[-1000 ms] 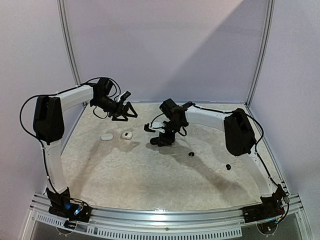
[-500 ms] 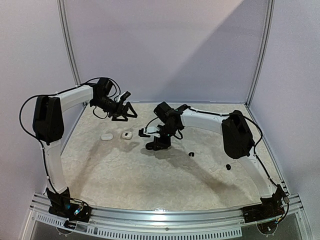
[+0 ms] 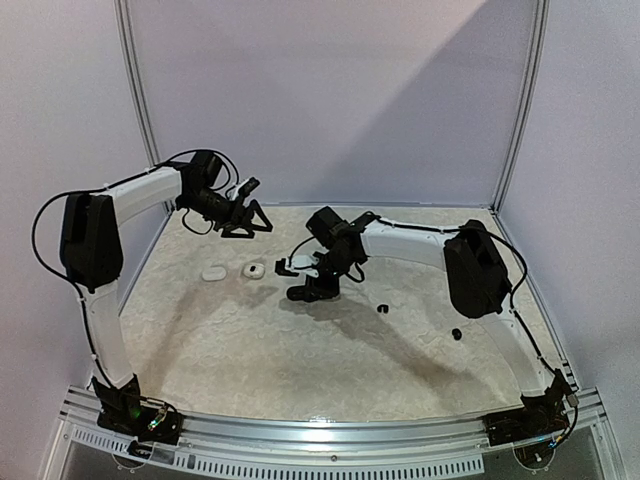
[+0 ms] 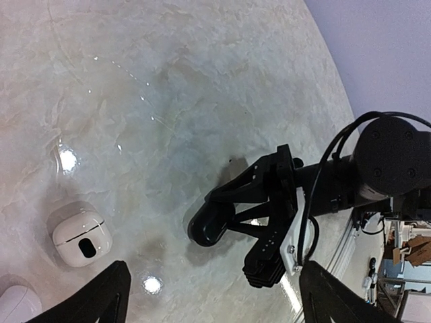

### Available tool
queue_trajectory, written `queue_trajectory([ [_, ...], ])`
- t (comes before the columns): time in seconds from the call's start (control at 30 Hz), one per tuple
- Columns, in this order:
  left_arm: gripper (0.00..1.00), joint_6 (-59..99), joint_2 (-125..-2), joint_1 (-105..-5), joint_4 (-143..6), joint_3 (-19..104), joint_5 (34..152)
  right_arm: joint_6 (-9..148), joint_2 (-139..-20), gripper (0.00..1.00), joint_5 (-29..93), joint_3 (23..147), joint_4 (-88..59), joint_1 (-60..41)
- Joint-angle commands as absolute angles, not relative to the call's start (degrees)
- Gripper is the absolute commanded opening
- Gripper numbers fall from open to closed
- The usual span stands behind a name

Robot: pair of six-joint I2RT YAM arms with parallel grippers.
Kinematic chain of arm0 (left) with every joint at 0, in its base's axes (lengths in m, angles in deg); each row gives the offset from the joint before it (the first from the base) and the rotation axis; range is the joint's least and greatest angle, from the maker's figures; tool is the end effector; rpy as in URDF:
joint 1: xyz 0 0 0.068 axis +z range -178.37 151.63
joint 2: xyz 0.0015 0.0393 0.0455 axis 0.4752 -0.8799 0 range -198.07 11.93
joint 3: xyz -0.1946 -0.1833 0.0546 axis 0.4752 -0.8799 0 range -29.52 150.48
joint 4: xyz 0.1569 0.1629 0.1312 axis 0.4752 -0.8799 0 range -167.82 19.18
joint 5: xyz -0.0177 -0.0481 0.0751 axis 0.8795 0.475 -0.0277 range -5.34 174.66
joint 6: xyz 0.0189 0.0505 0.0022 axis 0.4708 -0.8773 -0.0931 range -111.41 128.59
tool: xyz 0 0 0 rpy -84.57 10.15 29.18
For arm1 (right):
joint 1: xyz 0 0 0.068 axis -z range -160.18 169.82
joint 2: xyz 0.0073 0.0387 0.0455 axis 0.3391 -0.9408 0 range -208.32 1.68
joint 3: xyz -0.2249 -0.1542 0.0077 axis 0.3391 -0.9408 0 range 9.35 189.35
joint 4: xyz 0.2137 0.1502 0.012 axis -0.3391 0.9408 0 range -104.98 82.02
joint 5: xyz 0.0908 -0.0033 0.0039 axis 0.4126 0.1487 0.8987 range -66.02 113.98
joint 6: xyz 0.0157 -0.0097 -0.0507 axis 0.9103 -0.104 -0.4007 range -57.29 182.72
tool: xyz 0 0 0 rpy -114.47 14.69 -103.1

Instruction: Insert the wireless bluetooth earbuds into the charging case

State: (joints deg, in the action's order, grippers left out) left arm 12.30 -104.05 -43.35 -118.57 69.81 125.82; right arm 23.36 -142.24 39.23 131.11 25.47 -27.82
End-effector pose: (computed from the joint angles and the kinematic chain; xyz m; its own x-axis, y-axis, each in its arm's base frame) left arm 0.4104 -0.1342 0.2471 -0.8996 0.1905 -0.3929 0.4122 0.6674 -0.6203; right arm 0.3519 0.4000 0.1358 0.0411 -0.8629 -0.5038 -0.9936 0.0175 -0.1112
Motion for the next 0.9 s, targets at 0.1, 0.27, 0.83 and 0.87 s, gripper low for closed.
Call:
queue_trajectory([
  [0.1, 0.86, 6.61, -96.87, -41.76, -123.82, 67.81, 127.68, 28.32, -131.71, 0.16, 36.26, 116.49, 10.11, -28.85],
  [0.27, 0.79, 3.37, -91.14, -41.48, -127.18, 62.61, 129.31, 31.9, -123.33, 0.15, 30.15, 108.83, -0.97, -28.8],
  [0.83, 0.87, 14.85, -64.87, -50.22, -104.2, 47.83, 136.32, 20.79, -103.83, 0.12, 15.53, 106.74, -10.43, -38.19],
  [0.87, 0.87, 17.71, -64.69, -50.25, -102.17, 46.73, 135.87, 20.31, -103.86, 0.12, 15.06, 107.0, -10.6, -38.79],
])
